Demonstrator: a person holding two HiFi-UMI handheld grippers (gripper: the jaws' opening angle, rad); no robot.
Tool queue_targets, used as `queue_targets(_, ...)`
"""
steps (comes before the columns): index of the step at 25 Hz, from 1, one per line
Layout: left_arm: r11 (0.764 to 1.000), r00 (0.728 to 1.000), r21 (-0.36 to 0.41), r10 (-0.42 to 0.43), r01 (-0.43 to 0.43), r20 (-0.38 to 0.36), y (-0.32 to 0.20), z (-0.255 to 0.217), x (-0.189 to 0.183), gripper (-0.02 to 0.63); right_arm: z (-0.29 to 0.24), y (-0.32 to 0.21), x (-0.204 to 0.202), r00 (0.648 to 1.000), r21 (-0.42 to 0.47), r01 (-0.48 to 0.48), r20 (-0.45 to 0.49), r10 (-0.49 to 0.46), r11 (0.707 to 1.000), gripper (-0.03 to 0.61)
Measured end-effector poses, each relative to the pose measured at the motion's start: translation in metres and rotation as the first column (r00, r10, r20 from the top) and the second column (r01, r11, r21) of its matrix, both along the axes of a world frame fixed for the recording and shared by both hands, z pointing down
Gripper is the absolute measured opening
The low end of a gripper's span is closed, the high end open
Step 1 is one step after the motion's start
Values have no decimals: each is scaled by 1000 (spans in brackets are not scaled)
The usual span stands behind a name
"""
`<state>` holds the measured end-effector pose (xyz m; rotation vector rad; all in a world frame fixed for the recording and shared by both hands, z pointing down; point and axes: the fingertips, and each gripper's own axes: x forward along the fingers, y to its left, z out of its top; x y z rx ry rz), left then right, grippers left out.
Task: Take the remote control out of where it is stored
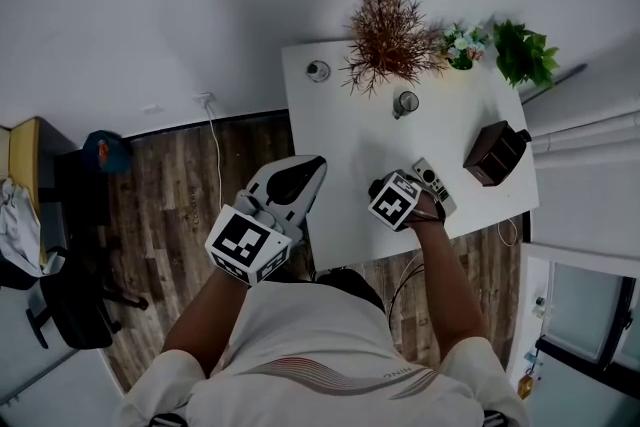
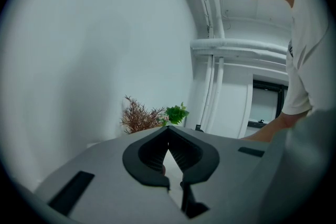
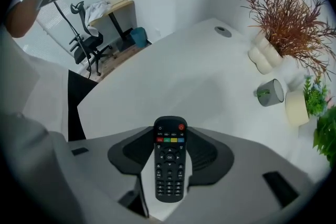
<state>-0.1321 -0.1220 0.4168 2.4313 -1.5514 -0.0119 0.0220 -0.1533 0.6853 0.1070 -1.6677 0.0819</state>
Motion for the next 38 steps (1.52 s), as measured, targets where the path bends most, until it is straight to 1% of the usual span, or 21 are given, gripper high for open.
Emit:
queue_targets(5, 1000, 1000, -11, 13, -13, -2, -3, 3, 6, 5, 9, 5, 4, 1000, -27, -19, 11, 19, 999, 201)
queue_targets(9, 999, 999, -21, 28, -29, -32, -6, 4, 10, 5, 11, 6, 5, 998, -37, -53, 44, 55, 998, 202)
queue_targets(11, 999, 999, -20, 33, -33, -34, -8, 3, 12, 5, 11, 5, 6, 997, -35, -54, 60, 56, 998, 202)
queue_targets(12, 999, 999, -19, 36, -36, -32, -9, 2, 14, 5, 11, 5, 6, 996, -34, -57, 70, 59, 998, 218)
queue_targets(14, 999, 999, -16, 43, -43, -27, -11, 1, 18, 5, 6, 5, 7, 991, -36, -79, 102, 82, 996, 248)
queue_targets(15, 999, 999, -15, 47, -47, -26, -11, -1, 19, 5, 2, 4, 8, 987, -38, -98, 127, 102, 994, 250)
queue_targets(17, 998, 998, -12, 55, -55, -24, -12, -3, 22, 5, -12, 0, 5, 964, -49, -153, 214, 161, 987, 252)
queue_targets(18, 998, 998, -11, 60, -60, -23, -13, -4, 24, 5, -22, -4, 3, 940, -60, -190, 276, 199, 980, 252)
queue_targets(19, 998, 998, -9, 65, -65, -21, -14, -4, 26, 5, -34, -8, 1, 906, -73, -232, 347, 242, 970, 252)
queue_targets(21, 997, 997, -3, 78, -78, -20, -15, -6, 29, 5, -67, -16, 0, 810, -99, -310, 493, 318, 945, 250)
queue_targets(22, 996, 996, 0, 84, -84, -19, -16, -8, 31, 5, -84, -20, 2, 759, -101, -342, 556, 338, 934, 249)
queue_targets(23, 996, 996, 4, 91, -91, -19, -17, -9, 33, 5, -101, -24, 5, 715, -87, -372, 608, 345, 924, 249)
queue_targets(24, 995, 995, 7, 99, -98, -20, -17, -11, 35, 5, -116, -28, 9, 679, -62, -403, 649, 343, 913, 248)
queue_targets(26, 993, 993, 11, 115, -115, -31, -19, -16, 40, 5, -145, -34, 21, 616, -7, -465, 715, 330, 885, 221)
queue_targets(28, 990, 990, 21, 137, -136, -40, -22, -23, 46, 5, -174, -37, 34, 548, 30, -523, 777, 310, 852, 164)
queue_targets(30, 987, 986, 36, 160, -159, -36, -24, -30, 53, 5, -201, -40, 47, 479, 74, -581, 836, 267, 811, 110)
queue_targets(31, 985, 985, 43, 171, -169, -31, -25, -33, 56, 5, -212, -42, 54, 451, 105, -612, 861, 236, 784, 86)
queue_targets(33, 981, 982, 55, 187, -185, -23, -28, -39, 63, 5, -230, -43, 70, 408, 161, -669, 896, 177, 726, 36)
queue_targets(34, 980, 981, 59, 193, -192, -21, -29, -42, 67, 5, -237, -40, 77, 386, 175, -690, 909, 153, 702, 28)
queue_targets(37, 974, 976, 69, 215, -214, -11, -33, -48, 79, 5, -259, -30, 97, 311, 177, -741, 946, 97, 647, 18)
queue_targets(38, 972, 975, 72, 223, -222, -7, -34, -49, 82, 5, -265, -28, 103, 293, 178, -756, 953, 82, 630, 16)
